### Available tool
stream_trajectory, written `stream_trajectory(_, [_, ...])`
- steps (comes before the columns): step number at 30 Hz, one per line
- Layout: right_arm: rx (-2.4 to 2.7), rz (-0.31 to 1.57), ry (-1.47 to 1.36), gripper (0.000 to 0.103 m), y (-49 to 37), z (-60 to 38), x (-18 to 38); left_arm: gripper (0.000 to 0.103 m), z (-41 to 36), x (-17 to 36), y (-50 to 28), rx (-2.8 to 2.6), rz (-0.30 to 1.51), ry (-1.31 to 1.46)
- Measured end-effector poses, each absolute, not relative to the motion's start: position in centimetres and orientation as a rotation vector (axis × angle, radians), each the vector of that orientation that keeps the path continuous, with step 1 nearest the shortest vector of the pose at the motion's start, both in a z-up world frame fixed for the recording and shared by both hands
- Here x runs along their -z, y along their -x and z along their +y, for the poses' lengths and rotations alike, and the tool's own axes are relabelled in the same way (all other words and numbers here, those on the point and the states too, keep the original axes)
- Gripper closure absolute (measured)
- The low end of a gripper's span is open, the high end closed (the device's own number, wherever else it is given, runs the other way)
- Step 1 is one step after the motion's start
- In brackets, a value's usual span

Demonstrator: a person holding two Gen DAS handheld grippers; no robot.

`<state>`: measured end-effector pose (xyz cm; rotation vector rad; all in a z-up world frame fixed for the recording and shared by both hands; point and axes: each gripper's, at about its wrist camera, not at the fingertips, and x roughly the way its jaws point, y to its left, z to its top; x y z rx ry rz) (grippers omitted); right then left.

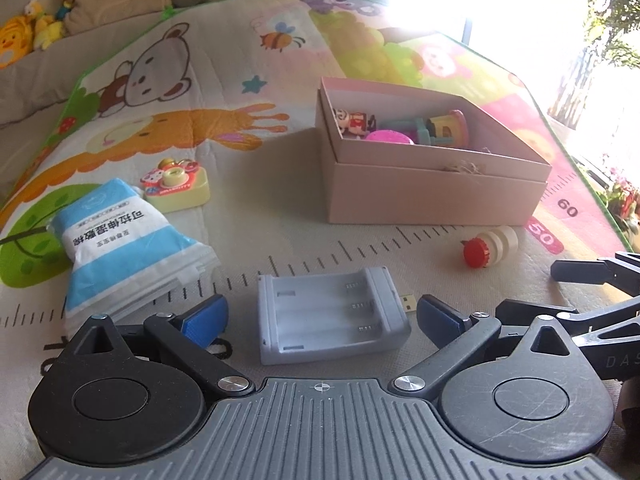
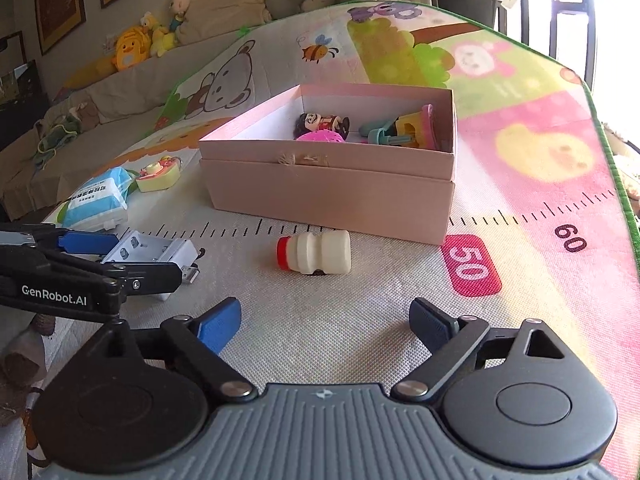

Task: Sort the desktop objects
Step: 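Grasp the white battery charger with the left gripper while the right gripper holds the bottle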

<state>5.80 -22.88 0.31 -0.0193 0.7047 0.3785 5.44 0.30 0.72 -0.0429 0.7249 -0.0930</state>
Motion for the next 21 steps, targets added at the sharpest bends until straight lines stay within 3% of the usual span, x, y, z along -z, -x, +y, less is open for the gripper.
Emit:
stream_trajectory(8, [-0.356,0.710,0.045,0.010,-5.9,-22.6,-0.5,0.000,0.5,-0.4,-5.0,0.072,0.702,0.044])
stream_trajectory(21, [-0.390,0.715,0.117,0.060,-9.1,-19.7,-1.6,0.000,0.2,-0.4,-5.6,0.102,0.713,0.035])
